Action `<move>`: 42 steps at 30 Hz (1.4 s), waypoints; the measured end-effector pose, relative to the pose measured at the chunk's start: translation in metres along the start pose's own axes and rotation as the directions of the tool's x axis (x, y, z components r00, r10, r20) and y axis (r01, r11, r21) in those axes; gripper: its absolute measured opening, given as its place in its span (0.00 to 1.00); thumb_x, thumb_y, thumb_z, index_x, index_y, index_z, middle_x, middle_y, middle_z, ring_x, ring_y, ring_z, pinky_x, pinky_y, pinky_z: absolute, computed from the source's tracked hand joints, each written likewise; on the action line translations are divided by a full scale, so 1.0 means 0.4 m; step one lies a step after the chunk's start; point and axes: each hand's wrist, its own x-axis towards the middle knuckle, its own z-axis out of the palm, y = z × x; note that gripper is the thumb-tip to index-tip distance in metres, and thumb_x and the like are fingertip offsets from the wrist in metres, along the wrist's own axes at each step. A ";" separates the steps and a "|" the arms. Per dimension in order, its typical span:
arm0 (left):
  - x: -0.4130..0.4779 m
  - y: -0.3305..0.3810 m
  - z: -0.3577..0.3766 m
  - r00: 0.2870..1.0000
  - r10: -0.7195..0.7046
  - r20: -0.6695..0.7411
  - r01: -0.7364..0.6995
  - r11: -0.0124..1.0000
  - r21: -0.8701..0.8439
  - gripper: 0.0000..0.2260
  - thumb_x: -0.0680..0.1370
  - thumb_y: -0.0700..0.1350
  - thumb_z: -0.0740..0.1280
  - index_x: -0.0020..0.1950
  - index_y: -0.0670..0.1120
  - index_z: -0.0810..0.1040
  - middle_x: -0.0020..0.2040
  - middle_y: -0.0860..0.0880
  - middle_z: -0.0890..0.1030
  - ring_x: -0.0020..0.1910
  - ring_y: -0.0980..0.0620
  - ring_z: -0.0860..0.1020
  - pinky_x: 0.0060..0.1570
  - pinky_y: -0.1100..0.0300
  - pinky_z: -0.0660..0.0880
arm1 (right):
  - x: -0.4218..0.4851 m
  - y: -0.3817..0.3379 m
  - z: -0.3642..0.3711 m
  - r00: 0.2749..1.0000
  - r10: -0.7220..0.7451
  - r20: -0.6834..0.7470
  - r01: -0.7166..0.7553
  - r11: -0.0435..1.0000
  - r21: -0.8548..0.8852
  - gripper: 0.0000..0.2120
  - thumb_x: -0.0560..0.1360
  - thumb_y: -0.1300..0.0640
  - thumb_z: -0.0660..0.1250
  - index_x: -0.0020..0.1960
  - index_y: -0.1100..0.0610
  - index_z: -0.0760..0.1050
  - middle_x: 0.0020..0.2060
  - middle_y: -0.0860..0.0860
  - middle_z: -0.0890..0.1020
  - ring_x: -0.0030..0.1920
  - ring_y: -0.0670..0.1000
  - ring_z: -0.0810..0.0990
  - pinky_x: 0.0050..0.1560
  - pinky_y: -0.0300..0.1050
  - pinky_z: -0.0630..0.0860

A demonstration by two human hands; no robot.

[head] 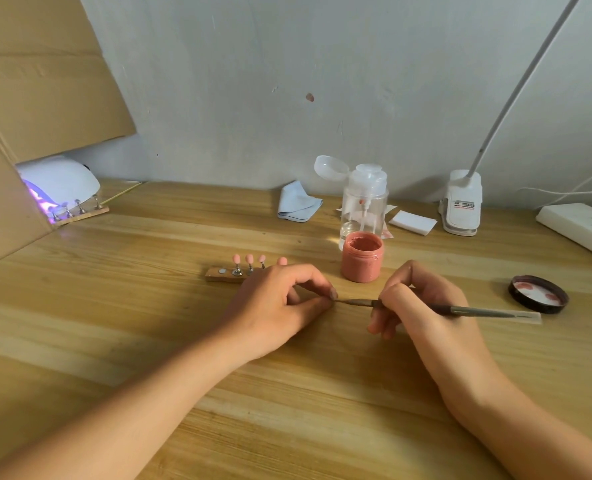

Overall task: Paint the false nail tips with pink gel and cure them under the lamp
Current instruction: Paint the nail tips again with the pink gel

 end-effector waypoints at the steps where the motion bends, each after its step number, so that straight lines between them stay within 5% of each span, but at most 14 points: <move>1: 0.000 0.000 0.000 1.000 -0.002 0.000 0.002 1.000 0.000 0.07 0.77 0.43 0.72 0.45 0.56 0.81 0.21 0.64 0.72 0.20 0.61 0.68 0.78 0.58 0.50 | 0.000 -0.001 -0.001 1.000 -0.005 -0.010 0.006 1.000 0.009 0.05 0.72 0.67 0.61 0.38 0.66 0.71 0.28 0.57 0.81 0.29 0.47 0.75 0.31 0.34 0.72; 11: 0.004 -0.005 0.001 1.000 -0.011 -0.008 0.011 1.000 0.012 0.08 0.77 0.44 0.72 0.43 0.59 0.80 0.19 0.58 0.69 0.20 0.59 0.67 0.77 0.64 0.50 | -0.002 -0.002 -0.002 0.999 -0.036 0.022 0.035 0.999 0.035 0.04 0.74 0.69 0.62 0.41 0.67 0.71 0.29 0.56 0.82 0.30 0.46 0.77 0.33 0.34 0.73; 15: 0.003 -0.001 0.001 1.000 -0.016 -0.004 0.016 1.000 0.020 0.10 0.77 0.44 0.71 0.43 0.60 0.80 0.19 0.58 0.68 0.20 0.58 0.66 0.76 0.67 0.50 | -0.004 0.002 -0.001 0.998 -0.044 0.054 0.045 0.999 -0.021 0.02 0.72 0.65 0.64 0.42 0.65 0.73 0.29 0.55 0.81 0.32 0.46 0.78 0.39 0.43 0.74; 27: -0.001 0.012 0.000 1.000 -0.008 -0.011 0.008 0.999 0.046 0.10 0.77 0.42 0.72 0.44 0.59 0.80 0.19 0.59 0.70 0.19 0.59 0.68 0.78 0.61 0.51 | -0.002 0.004 0.002 0.998 -0.062 0.030 0.064 0.995 -0.075 0.11 0.64 0.56 0.63 0.40 0.64 0.72 0.29 0.54 0.78 0.31 0.45 0.76 0.35 0.38 0.72; 33: -0.003 0.014 0.000 1.000 0.008 -0.018 -0.007 0.998 0.065 0.09 0.77 0.43 0.72 0.44 0.59 0.81 0.19 0.60 0.71 0.20 0.60 0.69 0.76 0.66 0.51 | -0.001 0.005 0.003 0.997 -0.077 0.003 0.077 0.991 -0.106 0.10 0.64 0.56 0.63 0.39 0.63 0.71 0.30 0.62 0.75 0.32 0.51 0.71 0.37 0.49 0.68; 37: -0.001 0.011 0.001 1.000 0.008 -0.019 -0.007 0.998 0.067 0.09 0.77 0.44 0.72 0.44 0.59 0.81 0.18 0.59 0.69 0.19 0.58 0.68 0.76 0.67 0.51 | 0.001 0.011 0.002 0.996 -0.094 0.001 0.093 0.991 -0.094 0.08 0.64 0.57 0.63 0.38 0.61 0.71 0.29 0.56 0.74 0.32 0.50 0.71 0.35 0.45 0.68; 42: -0.001 0.010 0.001 1.000 0.003 -0.024 -0.002 0.997 0.071 0.09 0.77 0.44 0.72 0.45 0.60 0.81 0.19 0.59 0.70 0.20 0.58 0.67 0.75 0.67 0.52 | 0.002 0.014 0.003 0.994 -0.108 0.009 0.109 0.987 -0.122 0.08 0.64 0.57 0.63 0.39 0.62 0.71 0.31 0.63 0.77 0.31 0.49 0.72 0.32 0.39 0.67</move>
